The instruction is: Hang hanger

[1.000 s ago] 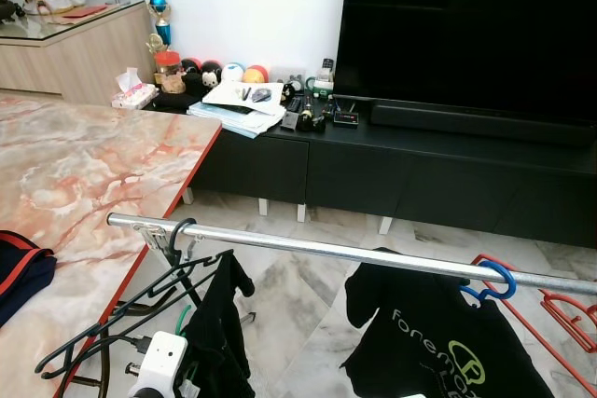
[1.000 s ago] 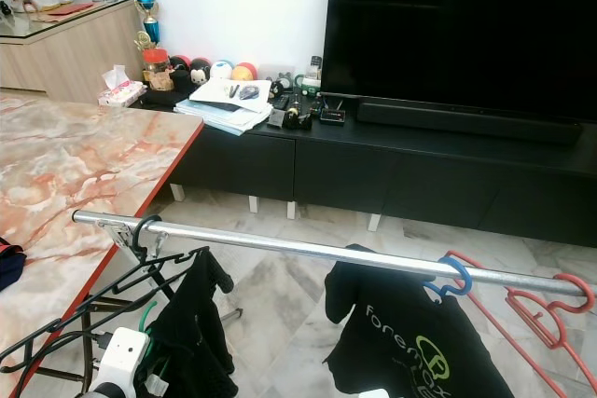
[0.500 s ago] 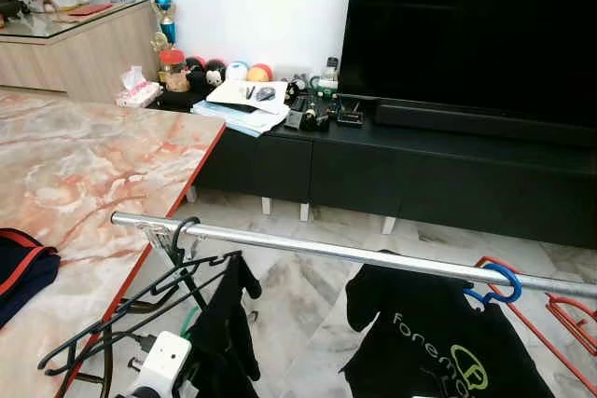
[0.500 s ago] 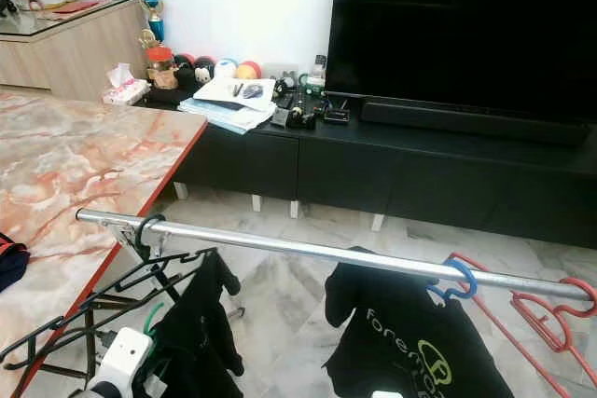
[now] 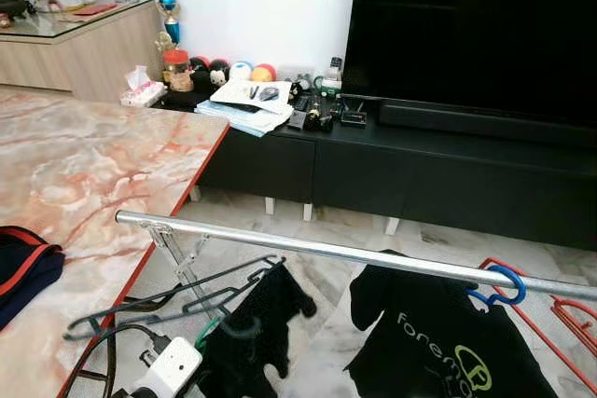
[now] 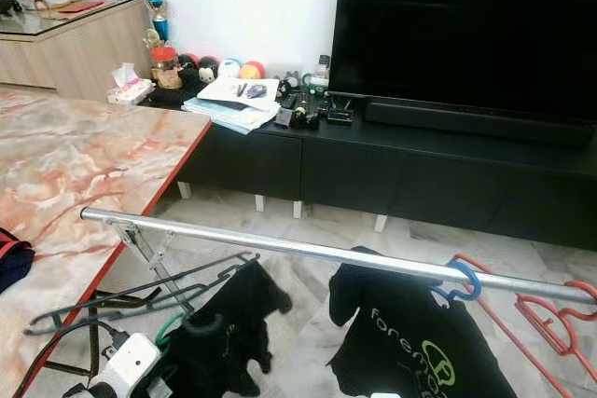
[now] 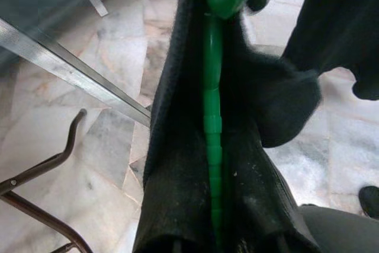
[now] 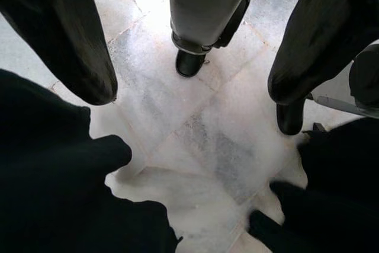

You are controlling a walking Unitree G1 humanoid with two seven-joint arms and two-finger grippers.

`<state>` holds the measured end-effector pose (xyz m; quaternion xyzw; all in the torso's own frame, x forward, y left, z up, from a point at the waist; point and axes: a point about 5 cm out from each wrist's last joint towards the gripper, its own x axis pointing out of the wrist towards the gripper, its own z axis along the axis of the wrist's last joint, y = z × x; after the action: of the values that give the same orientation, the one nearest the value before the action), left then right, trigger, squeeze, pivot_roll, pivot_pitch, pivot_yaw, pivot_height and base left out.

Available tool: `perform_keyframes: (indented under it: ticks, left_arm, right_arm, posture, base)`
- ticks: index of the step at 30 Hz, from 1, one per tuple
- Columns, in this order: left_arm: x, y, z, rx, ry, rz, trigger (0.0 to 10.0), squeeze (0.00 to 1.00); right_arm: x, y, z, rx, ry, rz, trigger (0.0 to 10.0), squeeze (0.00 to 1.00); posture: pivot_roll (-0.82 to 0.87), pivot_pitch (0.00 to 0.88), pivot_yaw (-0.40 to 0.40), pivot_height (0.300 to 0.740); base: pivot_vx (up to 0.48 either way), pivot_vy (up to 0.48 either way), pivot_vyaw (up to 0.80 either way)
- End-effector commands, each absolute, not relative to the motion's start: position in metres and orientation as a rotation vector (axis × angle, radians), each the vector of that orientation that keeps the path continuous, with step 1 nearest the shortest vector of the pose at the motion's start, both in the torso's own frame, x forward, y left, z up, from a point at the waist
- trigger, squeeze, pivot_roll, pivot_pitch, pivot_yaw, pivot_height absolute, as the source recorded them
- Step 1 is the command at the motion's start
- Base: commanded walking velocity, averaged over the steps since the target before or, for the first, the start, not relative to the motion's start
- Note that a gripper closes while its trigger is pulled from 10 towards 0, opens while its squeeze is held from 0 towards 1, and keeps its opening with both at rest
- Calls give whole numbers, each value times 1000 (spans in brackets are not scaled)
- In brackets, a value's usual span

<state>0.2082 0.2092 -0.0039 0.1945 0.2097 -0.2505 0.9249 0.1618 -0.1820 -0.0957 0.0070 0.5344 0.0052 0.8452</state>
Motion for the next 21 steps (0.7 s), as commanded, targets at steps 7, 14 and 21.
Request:
perform_keyframes:
  ticks: [7, 14, 21]
  left_arm:
    - [208, 206, 1, 396, 420, -531, 10000, 0]
    - [206, 205, 0, 410, 441, -558, 10000, 0]
    - [204, 207, 0, 399, 448, -546, 10000, 0]
  right_arm:
    - [165, -181, -95, 13, 1124, 14, 10000, 0]
    - [165, -181, -95, 6, 1129, 22, 10000, 0]
    - [164, -181, -95, 5, 1132, 23, 10000, 0]
  posture:
    - [162, 5, -3, 740]
    - [164, 4, -2, 740]
    - [166, 5, -3, 740]
  base:
    - [-243, 0, 0]
    - [-244, 0, 0]
    - [-245, 0, 0]
